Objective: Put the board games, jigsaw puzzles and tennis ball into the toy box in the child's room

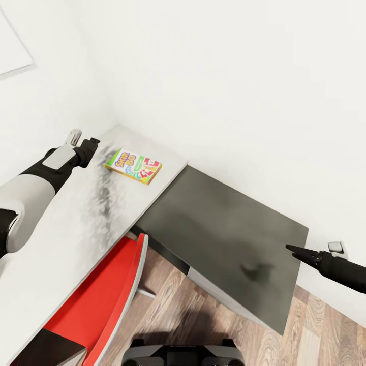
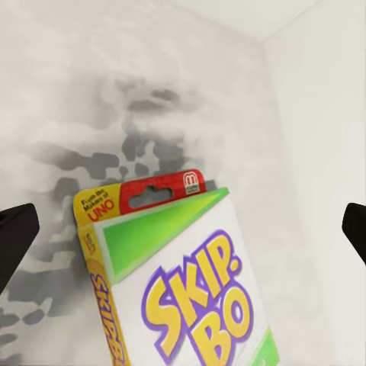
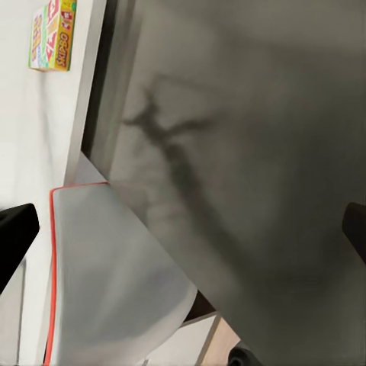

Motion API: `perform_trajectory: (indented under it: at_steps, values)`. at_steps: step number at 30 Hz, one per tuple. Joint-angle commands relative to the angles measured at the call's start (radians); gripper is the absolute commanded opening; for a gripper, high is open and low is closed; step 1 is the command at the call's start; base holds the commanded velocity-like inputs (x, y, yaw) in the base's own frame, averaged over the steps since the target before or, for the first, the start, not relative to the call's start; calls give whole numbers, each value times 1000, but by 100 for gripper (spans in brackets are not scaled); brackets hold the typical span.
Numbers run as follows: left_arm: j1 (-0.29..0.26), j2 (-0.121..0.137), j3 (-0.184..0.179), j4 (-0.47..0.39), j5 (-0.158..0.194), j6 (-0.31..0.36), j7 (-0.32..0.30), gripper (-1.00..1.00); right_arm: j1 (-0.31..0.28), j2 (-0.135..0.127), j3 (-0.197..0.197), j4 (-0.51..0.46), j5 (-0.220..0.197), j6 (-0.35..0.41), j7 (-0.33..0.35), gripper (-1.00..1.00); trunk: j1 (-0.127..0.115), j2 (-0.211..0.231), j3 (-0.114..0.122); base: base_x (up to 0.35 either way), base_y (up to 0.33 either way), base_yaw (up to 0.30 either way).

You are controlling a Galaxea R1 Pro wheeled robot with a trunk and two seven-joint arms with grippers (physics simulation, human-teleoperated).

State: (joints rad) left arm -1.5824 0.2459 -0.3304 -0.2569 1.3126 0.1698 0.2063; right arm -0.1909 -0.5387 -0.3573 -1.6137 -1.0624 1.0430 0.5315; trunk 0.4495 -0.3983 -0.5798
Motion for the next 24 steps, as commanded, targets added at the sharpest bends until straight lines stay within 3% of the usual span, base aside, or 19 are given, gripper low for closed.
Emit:
perform_trajectory:
  at_steps: [1, 7, 24]
  values:
    - [-3, 1, -6, -2, 6, 8, 8, 100, -1, 0, -1, 0, 7, 4, 12, 100, 0, -2, -3, 0, 0, 0]
    - [-19, 0, -6, -3, 7, 30, 11, 100, -1, 0, 0, 0, 7, 4, 18, 100, 0, -2, -13, 0, 0, 0]
    - [-149, -1, -6, -4, 1, 115, 20, 100, -1, -1, 0, 0, 7, 4, 25, 100, 0, -2, -40, 0, 0, 0]
